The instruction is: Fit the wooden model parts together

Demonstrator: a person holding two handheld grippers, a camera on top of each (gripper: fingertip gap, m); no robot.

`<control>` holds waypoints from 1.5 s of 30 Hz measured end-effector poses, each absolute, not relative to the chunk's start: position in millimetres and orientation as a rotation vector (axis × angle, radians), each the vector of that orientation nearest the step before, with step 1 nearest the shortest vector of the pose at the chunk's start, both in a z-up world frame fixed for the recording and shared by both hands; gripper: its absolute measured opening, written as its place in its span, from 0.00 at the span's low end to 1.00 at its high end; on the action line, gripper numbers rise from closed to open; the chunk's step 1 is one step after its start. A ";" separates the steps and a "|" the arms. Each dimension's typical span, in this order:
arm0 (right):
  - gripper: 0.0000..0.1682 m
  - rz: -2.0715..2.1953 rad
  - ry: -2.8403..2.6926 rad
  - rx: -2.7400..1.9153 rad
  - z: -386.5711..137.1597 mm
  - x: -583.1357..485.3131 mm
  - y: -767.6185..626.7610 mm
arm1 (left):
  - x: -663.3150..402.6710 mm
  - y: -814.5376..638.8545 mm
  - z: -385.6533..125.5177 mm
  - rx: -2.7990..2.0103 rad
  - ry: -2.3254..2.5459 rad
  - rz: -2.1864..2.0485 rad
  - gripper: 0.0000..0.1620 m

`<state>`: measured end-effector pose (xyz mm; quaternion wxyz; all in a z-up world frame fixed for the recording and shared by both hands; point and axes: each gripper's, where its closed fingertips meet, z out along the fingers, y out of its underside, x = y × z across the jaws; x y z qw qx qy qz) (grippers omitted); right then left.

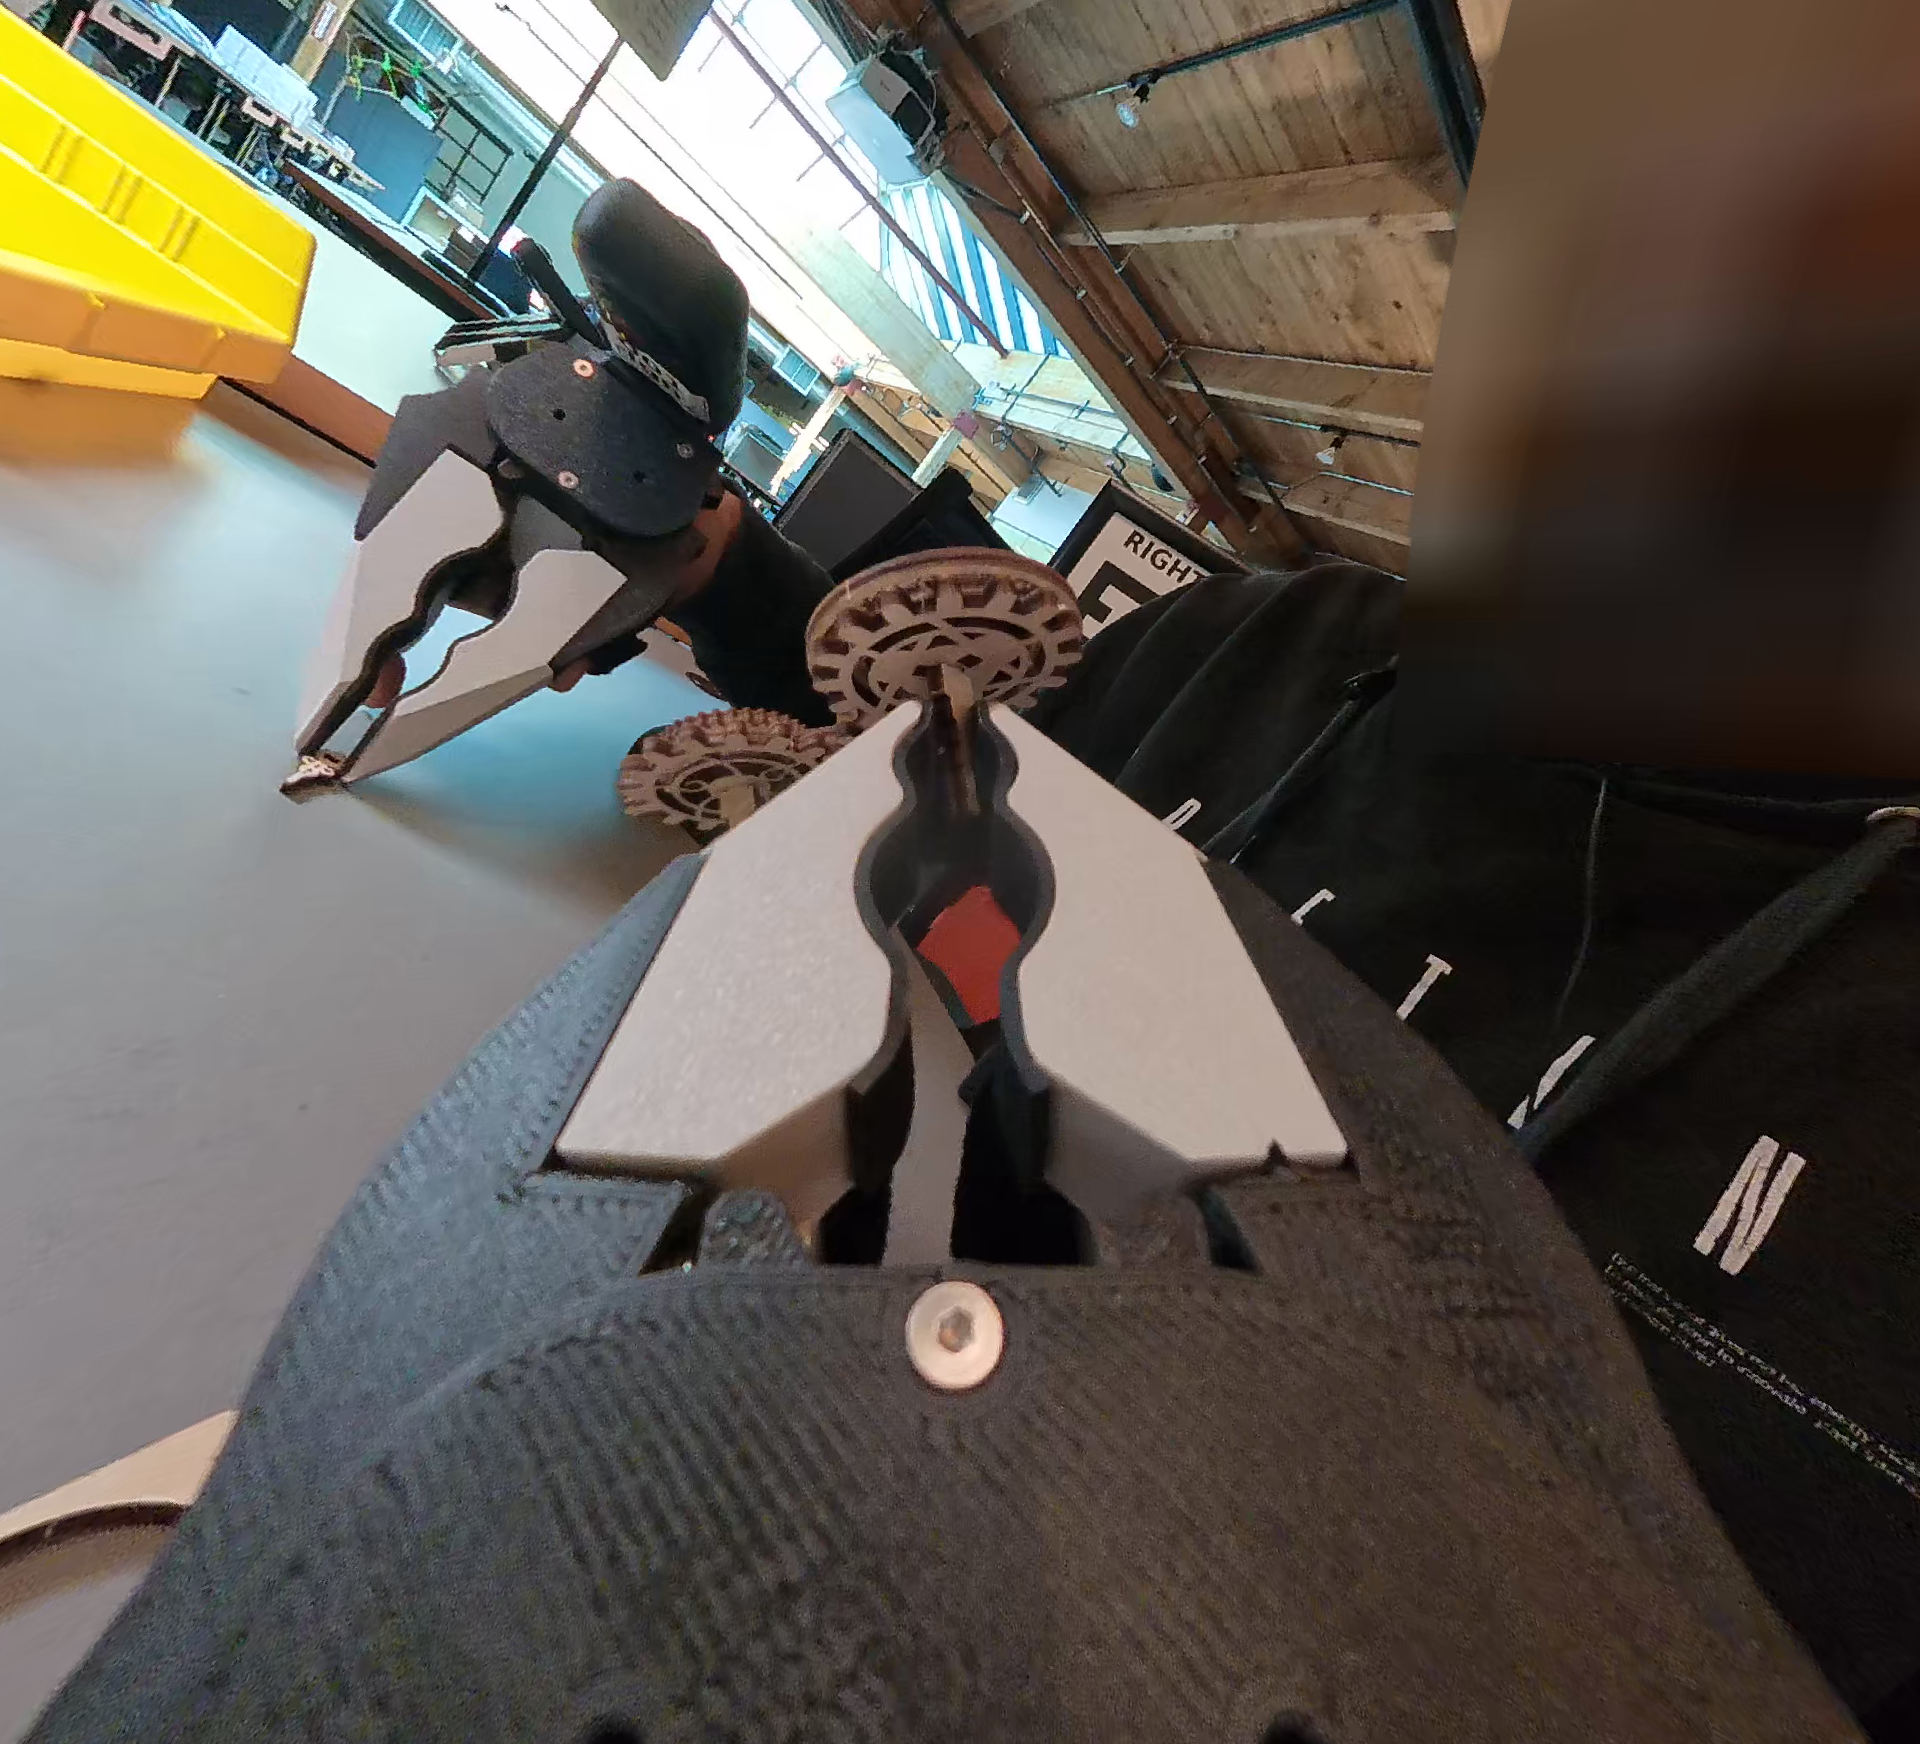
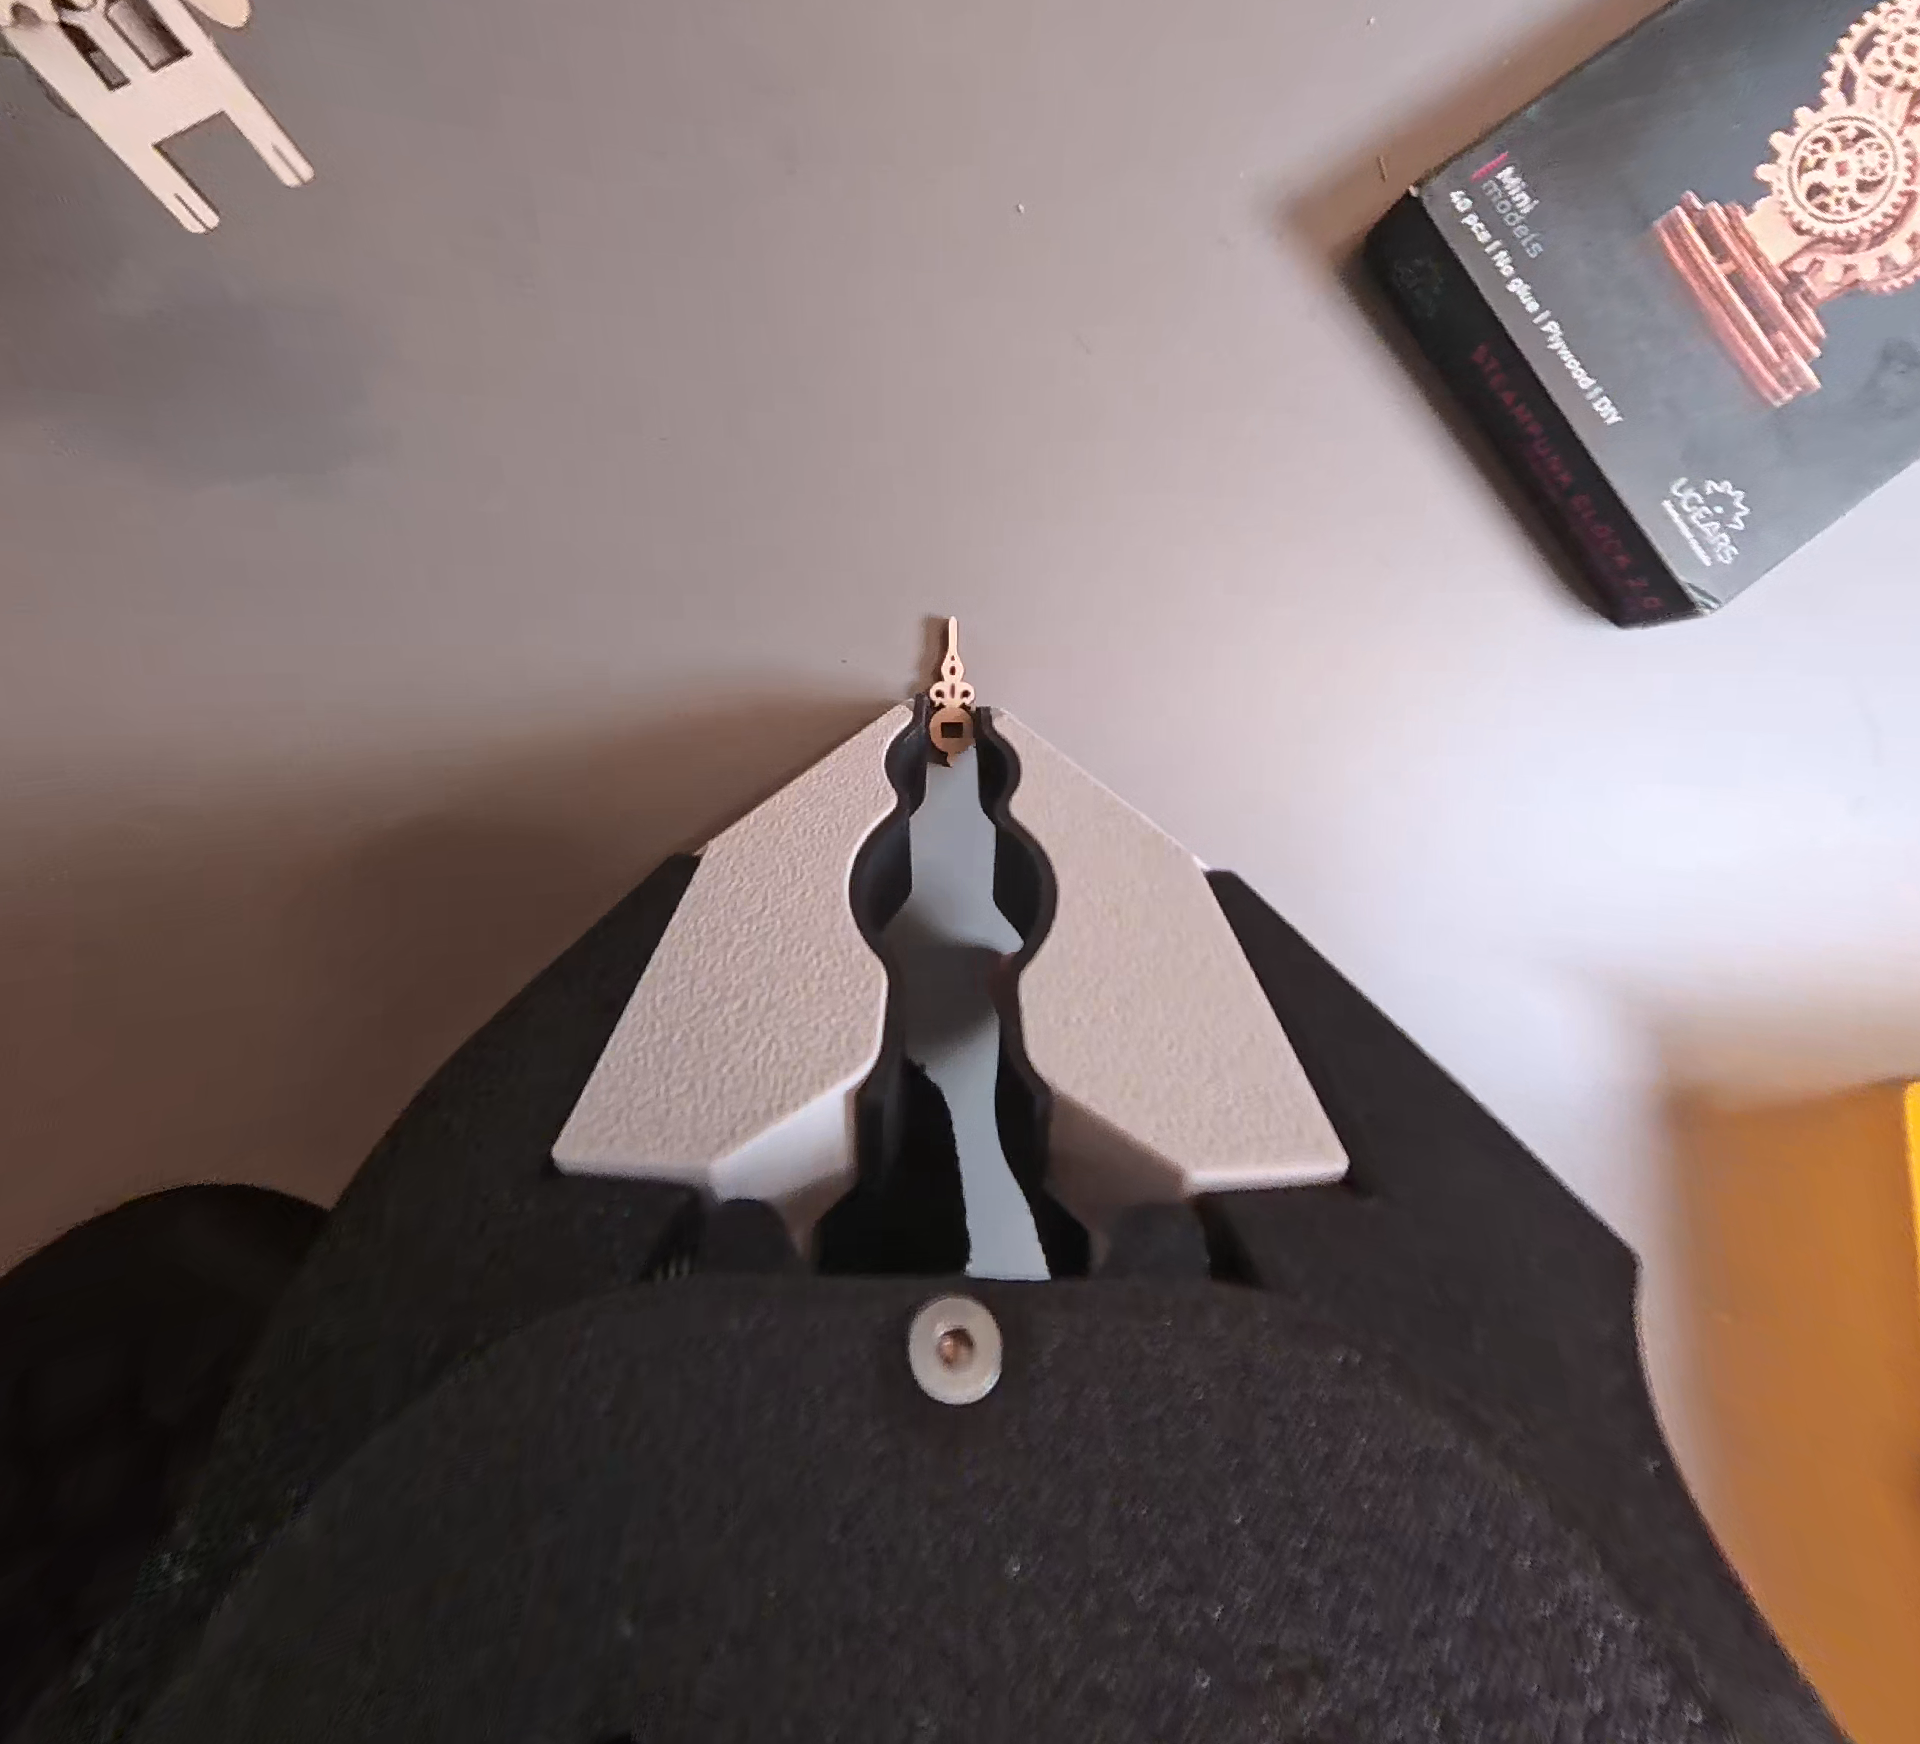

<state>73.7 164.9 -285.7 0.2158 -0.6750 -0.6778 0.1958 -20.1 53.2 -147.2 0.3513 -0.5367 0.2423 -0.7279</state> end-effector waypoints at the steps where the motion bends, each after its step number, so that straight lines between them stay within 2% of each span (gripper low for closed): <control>1: 0.04 0.549 -1.885 -1.861 -285.2 72.2 162.4 | -20.5 53.4 -146.9 -1.388 0.625 -1.884 0.03; 8: 0.04 0.631 -1.883 -1.770 -270.8 52.3 144.4 | -23.0 55.4 -146.4 -1.385 0.614 -1.884 0.03; 19: 0.04 0.688 -1.857 -1.742 -278.0 29.9 134.5 | -32.0 60.6 -143.0 -1.360 0.571 -1.898 0.03; 30: 0.04 1.069 -1.581 -1.559 -217.0 22.1 134.1 | -37.6 64.2 -142.0 -1.339 0.534 -1.932 0.02; 45: 0.04 1.381 -1.395 -1.368 -161.6 12.4 119.5 | -42.2 65.1 -142.4 -1.323 0.520 -1.959 0.03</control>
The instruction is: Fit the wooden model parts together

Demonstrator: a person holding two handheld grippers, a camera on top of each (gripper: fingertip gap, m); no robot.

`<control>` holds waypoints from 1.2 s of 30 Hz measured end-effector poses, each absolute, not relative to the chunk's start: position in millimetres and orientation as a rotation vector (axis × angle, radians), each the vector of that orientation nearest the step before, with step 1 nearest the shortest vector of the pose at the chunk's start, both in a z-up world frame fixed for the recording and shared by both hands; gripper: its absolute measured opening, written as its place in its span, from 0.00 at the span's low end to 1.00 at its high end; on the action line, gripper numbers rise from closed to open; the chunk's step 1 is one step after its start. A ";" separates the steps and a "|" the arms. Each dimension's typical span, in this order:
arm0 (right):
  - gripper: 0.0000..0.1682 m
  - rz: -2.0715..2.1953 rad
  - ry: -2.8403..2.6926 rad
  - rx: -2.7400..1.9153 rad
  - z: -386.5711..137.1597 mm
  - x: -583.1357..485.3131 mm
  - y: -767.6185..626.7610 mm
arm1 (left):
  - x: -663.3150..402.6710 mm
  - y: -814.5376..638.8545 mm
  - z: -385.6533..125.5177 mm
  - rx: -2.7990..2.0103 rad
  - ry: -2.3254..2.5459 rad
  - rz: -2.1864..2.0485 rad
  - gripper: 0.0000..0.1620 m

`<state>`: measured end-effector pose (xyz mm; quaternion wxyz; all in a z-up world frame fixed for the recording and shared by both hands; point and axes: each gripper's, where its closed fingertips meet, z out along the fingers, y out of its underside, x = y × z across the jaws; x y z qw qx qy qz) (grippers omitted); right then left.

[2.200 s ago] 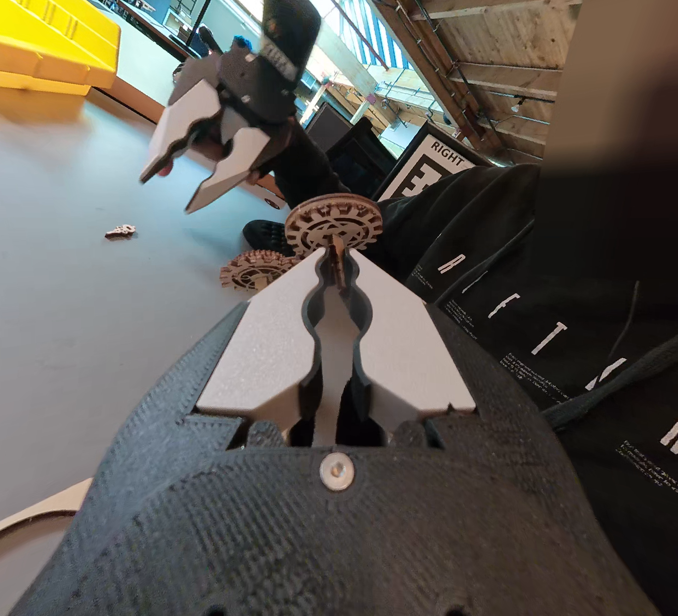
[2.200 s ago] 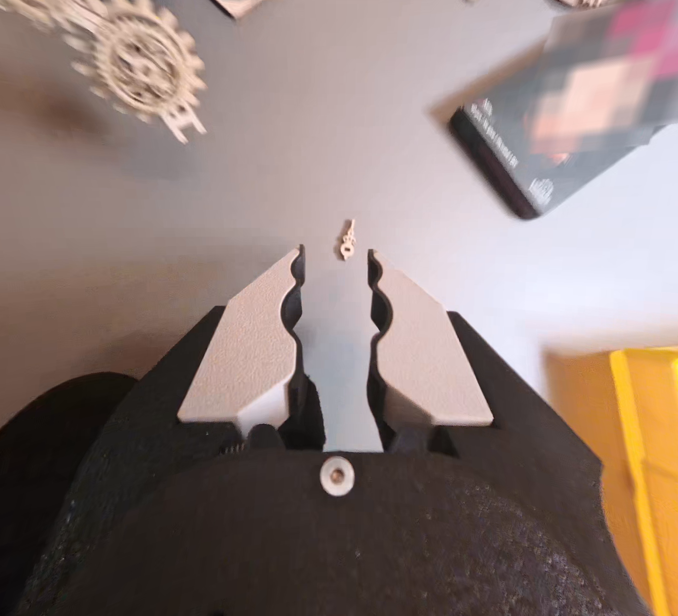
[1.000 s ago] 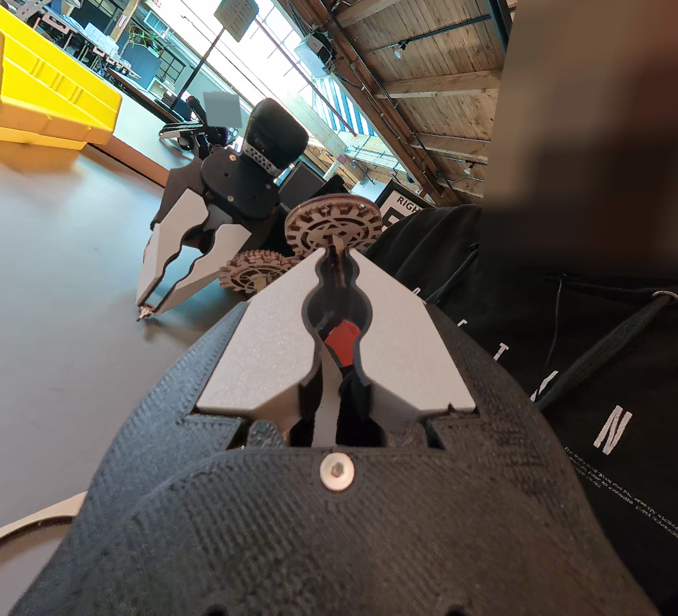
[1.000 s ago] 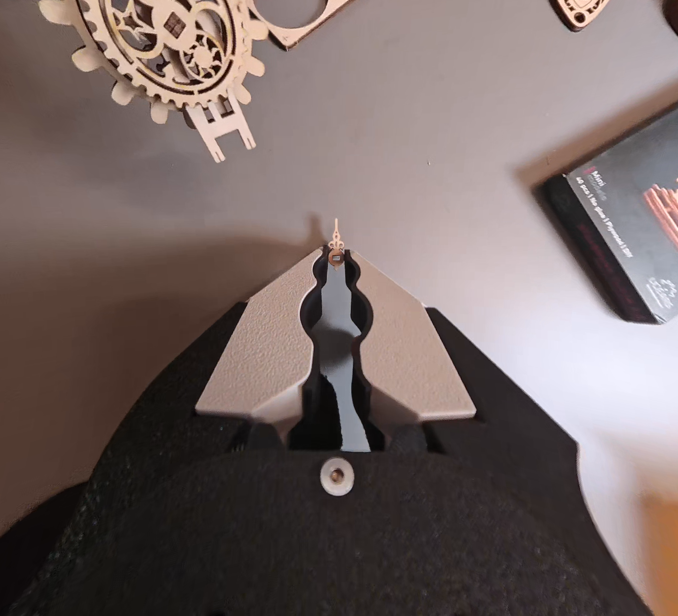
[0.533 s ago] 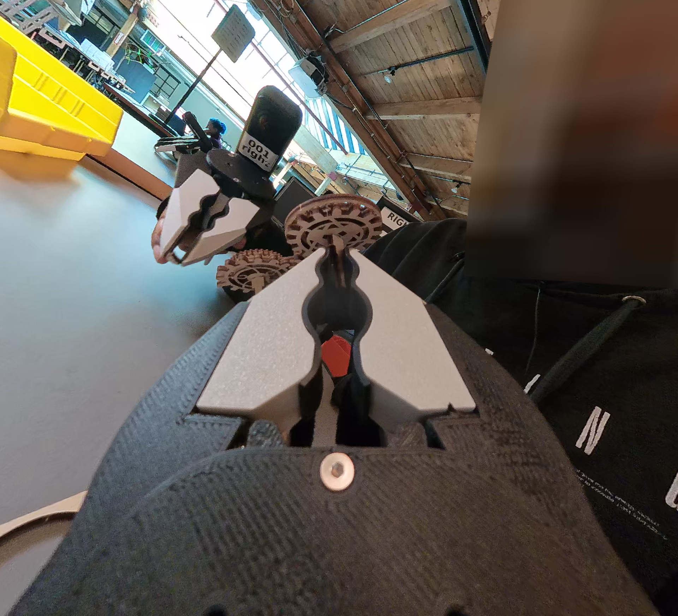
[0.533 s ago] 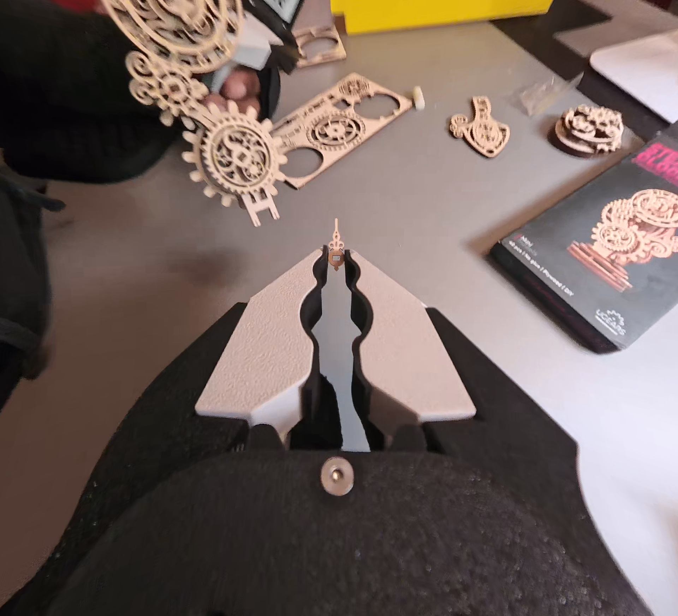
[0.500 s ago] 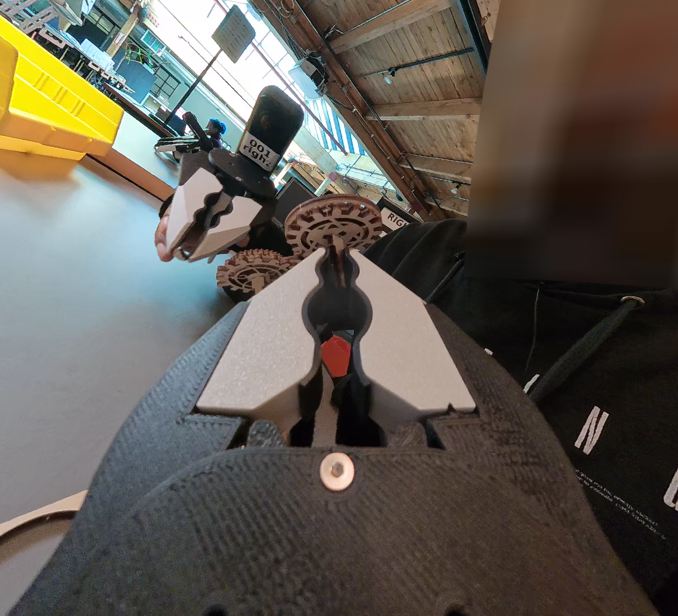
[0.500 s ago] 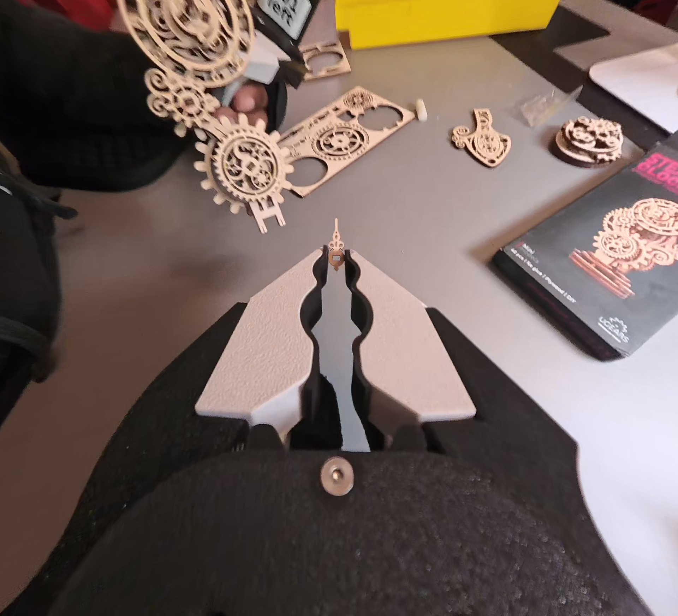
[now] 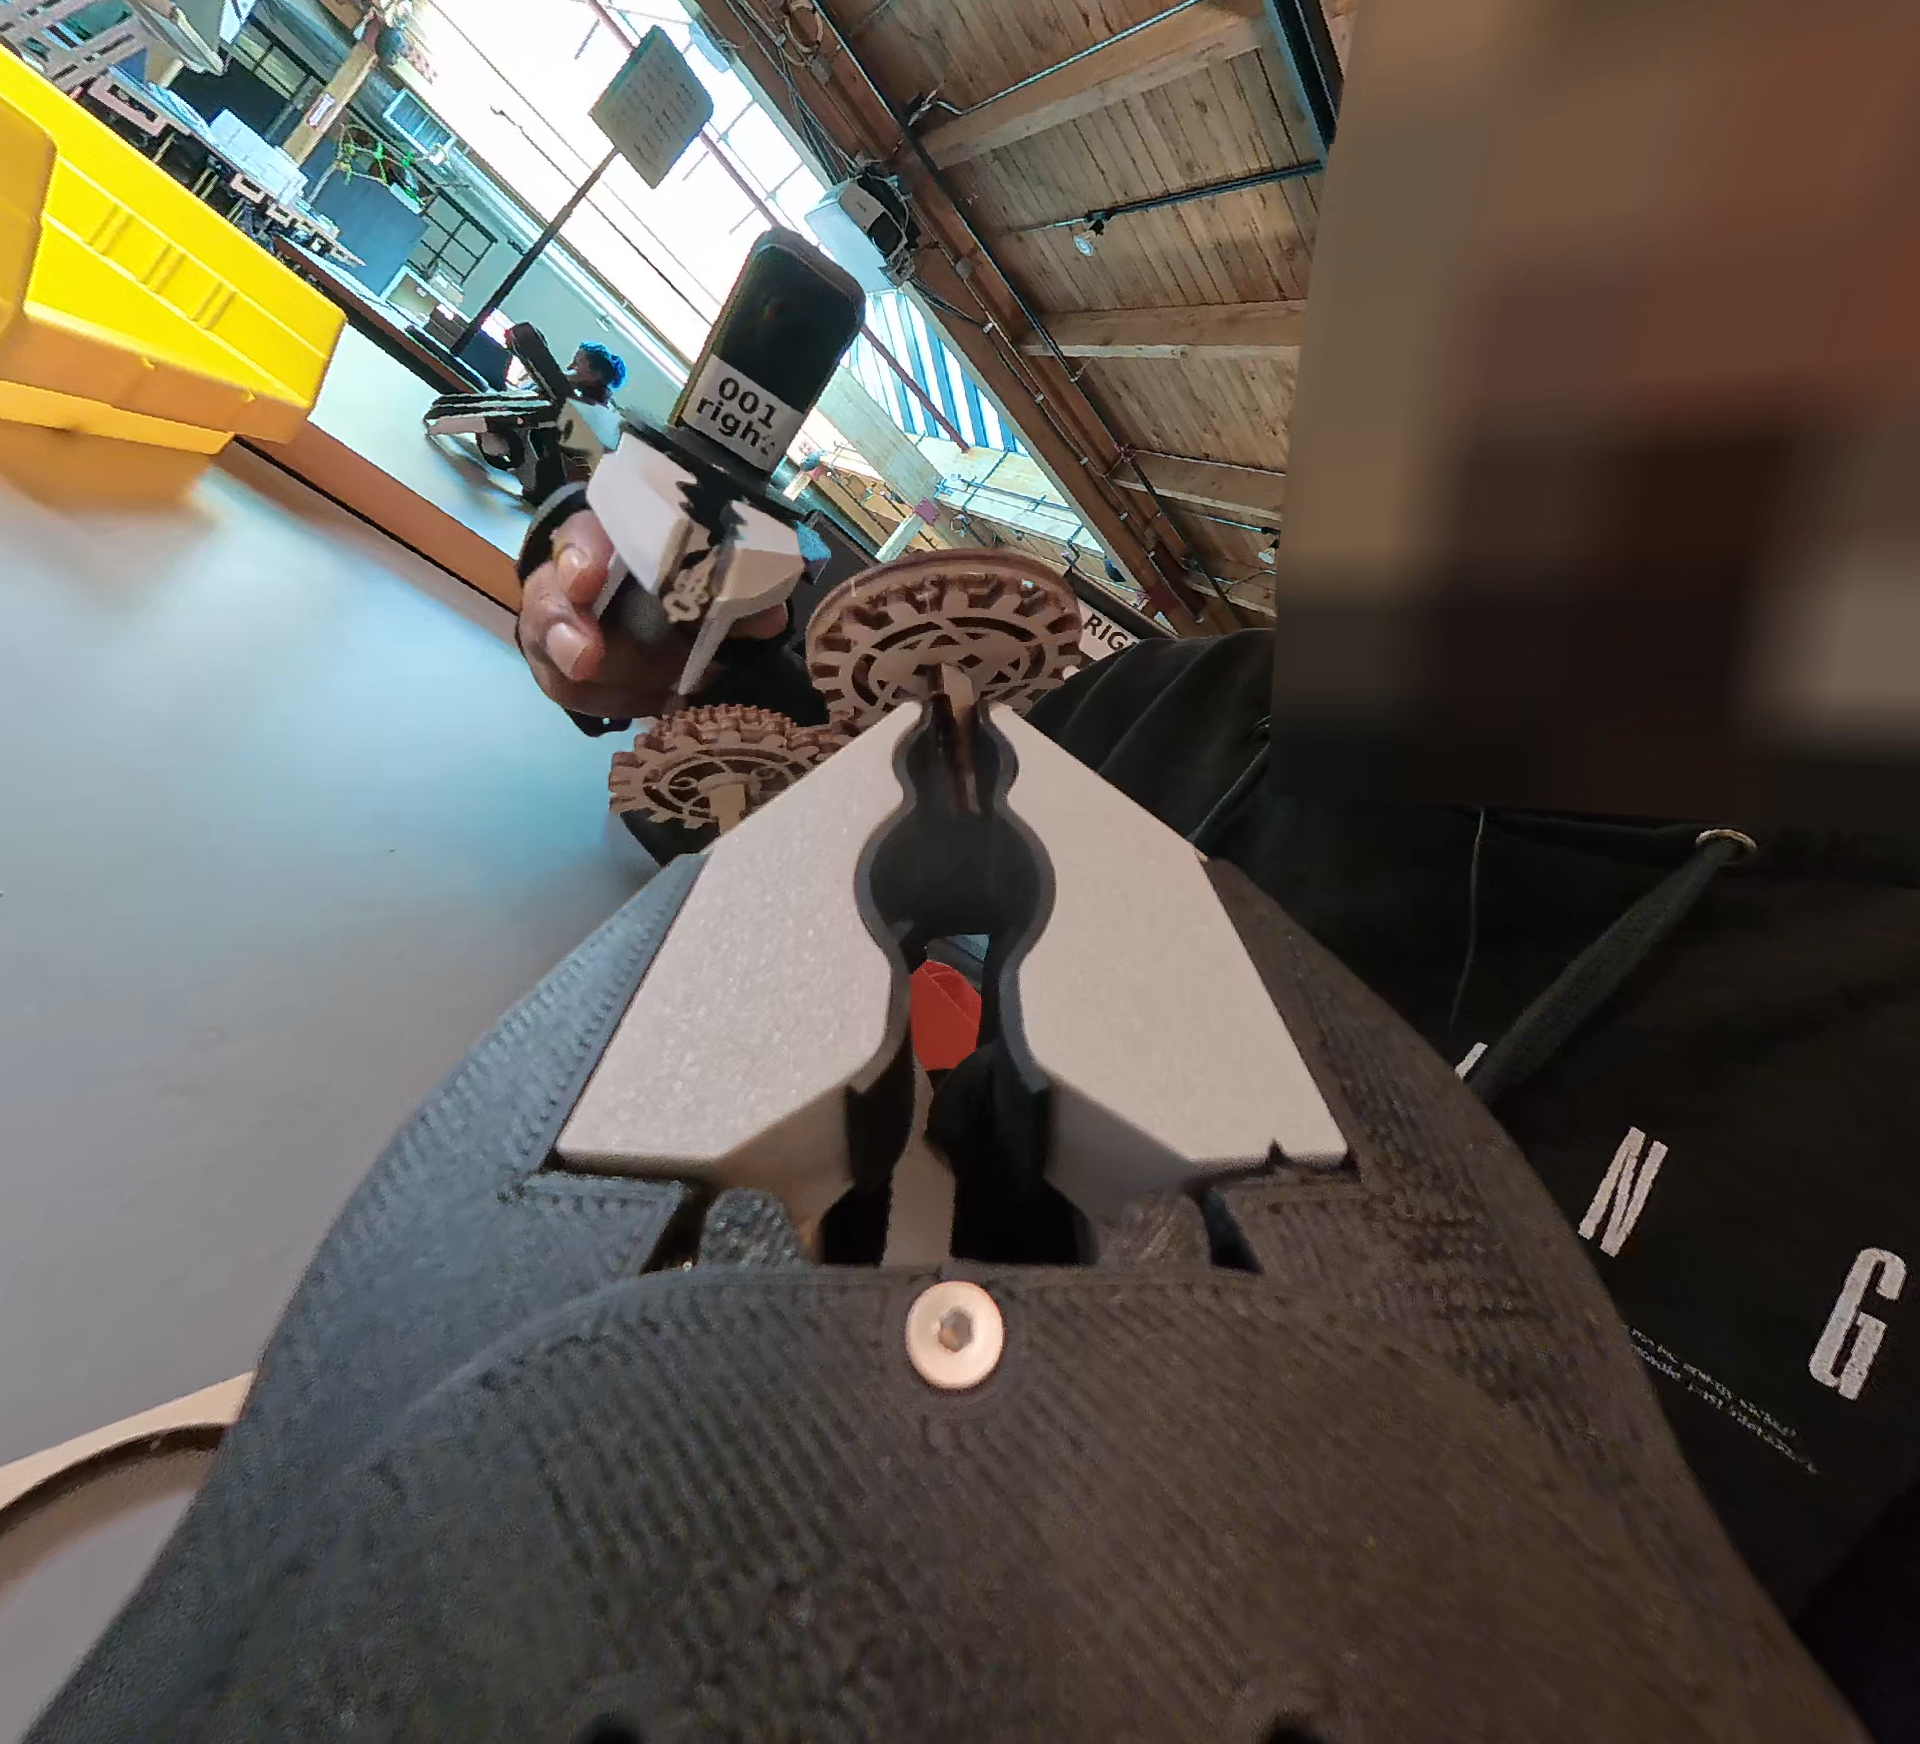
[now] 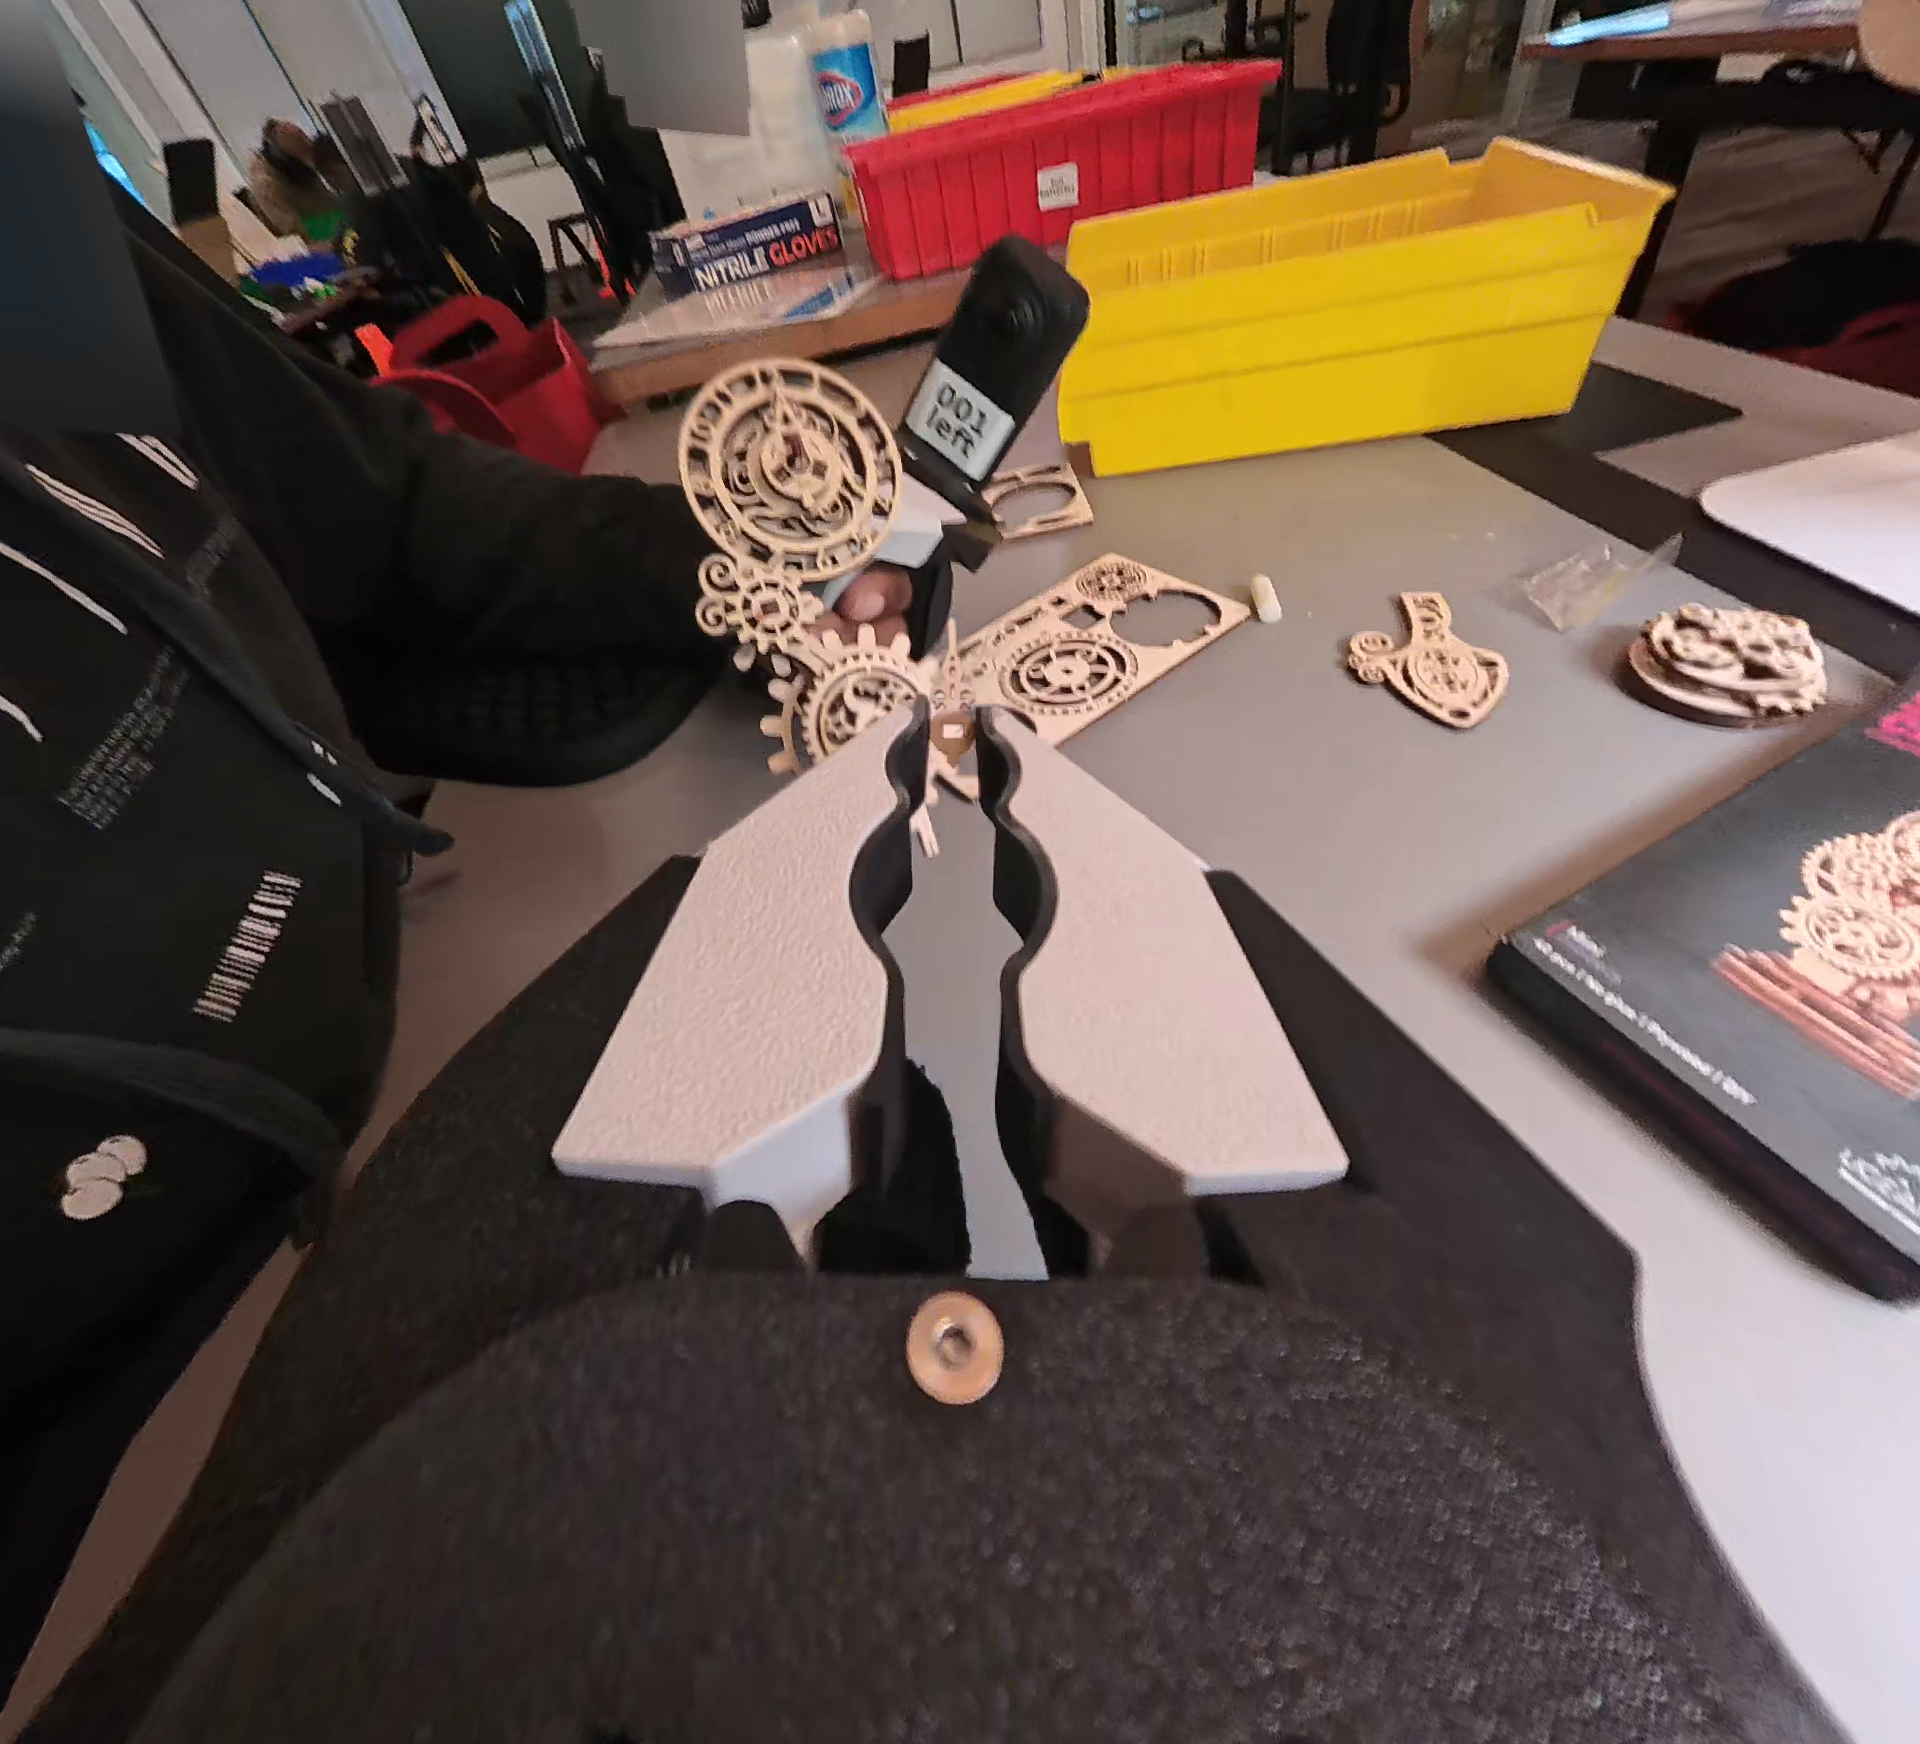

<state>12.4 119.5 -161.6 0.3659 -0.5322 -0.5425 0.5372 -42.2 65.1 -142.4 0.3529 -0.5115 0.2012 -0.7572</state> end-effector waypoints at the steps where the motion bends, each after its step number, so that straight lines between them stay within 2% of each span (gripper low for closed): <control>1: 0.04 1.401 -1.391 -1.347 -155.4 9.7 118.6 | -42.1 64.6 -141.7 -1.316 0.522 -1.963 0.03; 8: 0.04 1.536 -1.471 -1.127 -96.7 -20.9 95.7 | -44.0 61.3 -136.4 -1.263 0.530 -1.997 0.03; 22: 0.04 1.644 -1.538 -1.105 -119.5 -38.4 70.5 | -39.4 56.1 -138.4 -1.273 0.575 -1.985 0.03; 36: 0.04 1.502 -1.634 -0.939 -121.4 -31.8 49.1 | -30.1 37.8 -142.7 -1.278 0.735 -1.954 0.03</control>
